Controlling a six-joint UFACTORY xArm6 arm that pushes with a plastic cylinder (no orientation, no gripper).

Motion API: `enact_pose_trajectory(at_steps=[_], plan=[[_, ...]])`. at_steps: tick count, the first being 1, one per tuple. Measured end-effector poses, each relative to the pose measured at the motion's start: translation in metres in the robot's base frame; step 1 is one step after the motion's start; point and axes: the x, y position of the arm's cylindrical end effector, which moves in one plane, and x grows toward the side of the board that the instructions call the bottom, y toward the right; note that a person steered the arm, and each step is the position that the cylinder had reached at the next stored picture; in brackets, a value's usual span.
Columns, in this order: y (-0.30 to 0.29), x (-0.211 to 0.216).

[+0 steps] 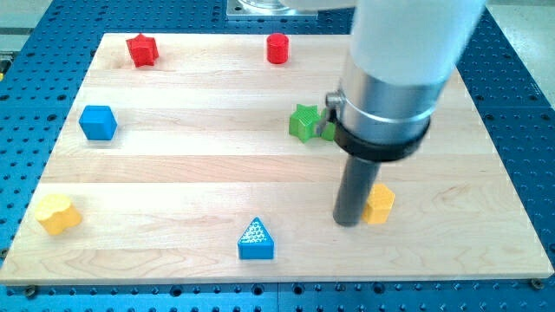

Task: Move the hexagon into the green star

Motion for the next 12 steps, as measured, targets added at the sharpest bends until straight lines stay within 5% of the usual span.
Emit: enact_pose_trajectory(at_steps=[2,4,7,10,12], plan=[[0.073,0.024],[0.100,0.001],[0.016,-0.041],[0.073,-0.056],[-0.002,-0.077]])
